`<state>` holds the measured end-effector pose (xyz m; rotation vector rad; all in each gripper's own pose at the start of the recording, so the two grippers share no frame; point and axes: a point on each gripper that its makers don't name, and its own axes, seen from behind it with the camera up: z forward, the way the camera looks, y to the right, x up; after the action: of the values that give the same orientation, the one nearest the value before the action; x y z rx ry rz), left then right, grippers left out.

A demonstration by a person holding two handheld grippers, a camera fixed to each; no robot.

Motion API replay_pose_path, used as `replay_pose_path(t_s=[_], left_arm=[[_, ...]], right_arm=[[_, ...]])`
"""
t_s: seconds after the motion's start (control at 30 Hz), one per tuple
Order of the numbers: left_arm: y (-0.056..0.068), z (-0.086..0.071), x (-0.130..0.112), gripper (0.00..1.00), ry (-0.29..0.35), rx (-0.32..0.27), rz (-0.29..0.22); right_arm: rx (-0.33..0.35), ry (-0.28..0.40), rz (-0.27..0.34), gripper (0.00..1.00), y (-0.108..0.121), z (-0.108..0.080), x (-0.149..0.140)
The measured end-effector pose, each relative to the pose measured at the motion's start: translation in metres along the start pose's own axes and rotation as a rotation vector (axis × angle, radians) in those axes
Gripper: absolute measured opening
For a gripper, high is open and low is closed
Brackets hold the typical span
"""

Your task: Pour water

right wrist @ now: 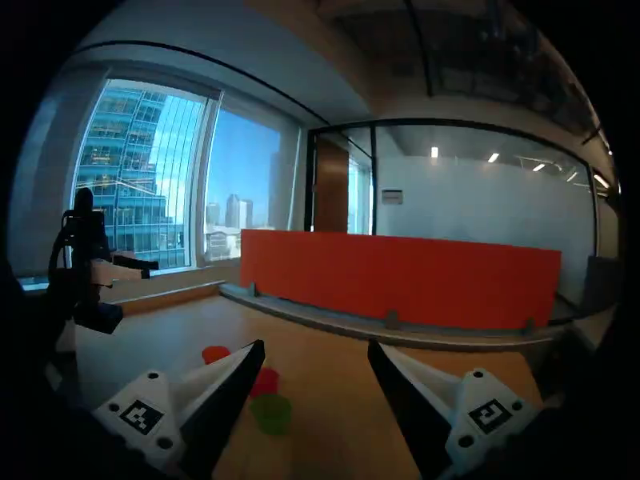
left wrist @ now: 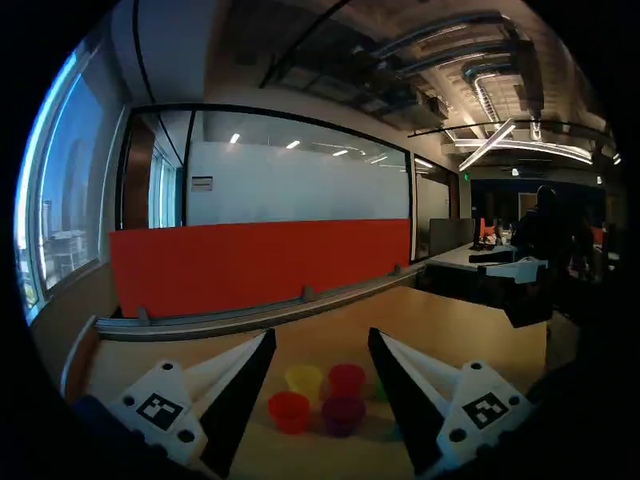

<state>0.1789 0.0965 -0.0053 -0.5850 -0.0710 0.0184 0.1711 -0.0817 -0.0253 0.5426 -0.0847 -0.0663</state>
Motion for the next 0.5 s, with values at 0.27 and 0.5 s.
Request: replay_pose_path(t_s=[0.27, 0.5], left_arm=[[0.017, 0.001, -0.014, 0.85, -0.044, -0.073, 0.013], [0.029, 0.001, -0.029, 0.85, -0.092, -0.134, 0.028]], right_arm=[[0.039, -0.064, -0.025, 1.00, -0.006, 0.003, -0.014], [0.060, -0.109, -0.040, 1.00, -0.006, 0.001, -0.024]])
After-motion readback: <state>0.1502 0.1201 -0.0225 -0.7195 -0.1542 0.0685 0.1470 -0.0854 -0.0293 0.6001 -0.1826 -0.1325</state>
